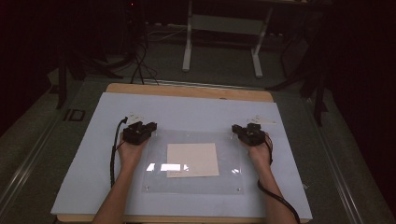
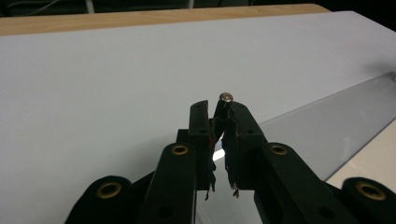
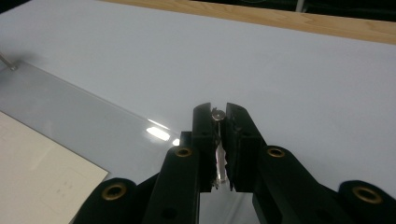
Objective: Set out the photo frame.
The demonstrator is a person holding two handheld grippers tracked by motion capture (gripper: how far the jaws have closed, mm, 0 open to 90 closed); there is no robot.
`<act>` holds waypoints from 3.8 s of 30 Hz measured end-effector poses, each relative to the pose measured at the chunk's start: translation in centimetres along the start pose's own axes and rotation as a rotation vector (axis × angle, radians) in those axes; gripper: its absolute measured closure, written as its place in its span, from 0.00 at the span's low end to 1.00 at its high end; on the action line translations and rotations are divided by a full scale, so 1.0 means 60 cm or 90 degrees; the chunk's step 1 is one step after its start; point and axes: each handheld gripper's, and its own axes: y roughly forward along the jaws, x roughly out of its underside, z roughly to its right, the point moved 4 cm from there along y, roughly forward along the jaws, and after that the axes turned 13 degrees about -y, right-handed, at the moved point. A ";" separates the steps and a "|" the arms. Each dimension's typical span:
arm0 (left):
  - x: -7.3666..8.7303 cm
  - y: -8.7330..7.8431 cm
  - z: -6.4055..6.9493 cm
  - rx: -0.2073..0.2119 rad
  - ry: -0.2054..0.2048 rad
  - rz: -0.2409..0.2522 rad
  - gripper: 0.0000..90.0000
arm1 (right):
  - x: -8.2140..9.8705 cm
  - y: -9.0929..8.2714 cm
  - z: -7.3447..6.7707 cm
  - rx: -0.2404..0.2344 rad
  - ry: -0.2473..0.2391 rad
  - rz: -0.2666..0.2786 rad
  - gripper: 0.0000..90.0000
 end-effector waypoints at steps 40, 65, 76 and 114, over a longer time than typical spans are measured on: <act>-0.009 0.006 -0.011 0.037 -0.058 -0.013 0.91 | -0.003 0.002 0.010 -0.037 0.038 -0.022 0.92; -0.044 0.047 -0.025 0.021 -0.116 -0.080 0.94 | -0.025 0.033 0.041 -0.062 0.119 -0.070 0.94; -0.048 0.056 -0.024 0.000 -0.138 -0.084 0.95 | -0.035 0.032 0.040 -0.025 0.079 -0.101 0.86; -0.055 0.063 -0.026 -0.005 -0.167 -0.109 0.95 | -0.116 -0.173 -0.148 -0.114 -0.139 -0.017 0.80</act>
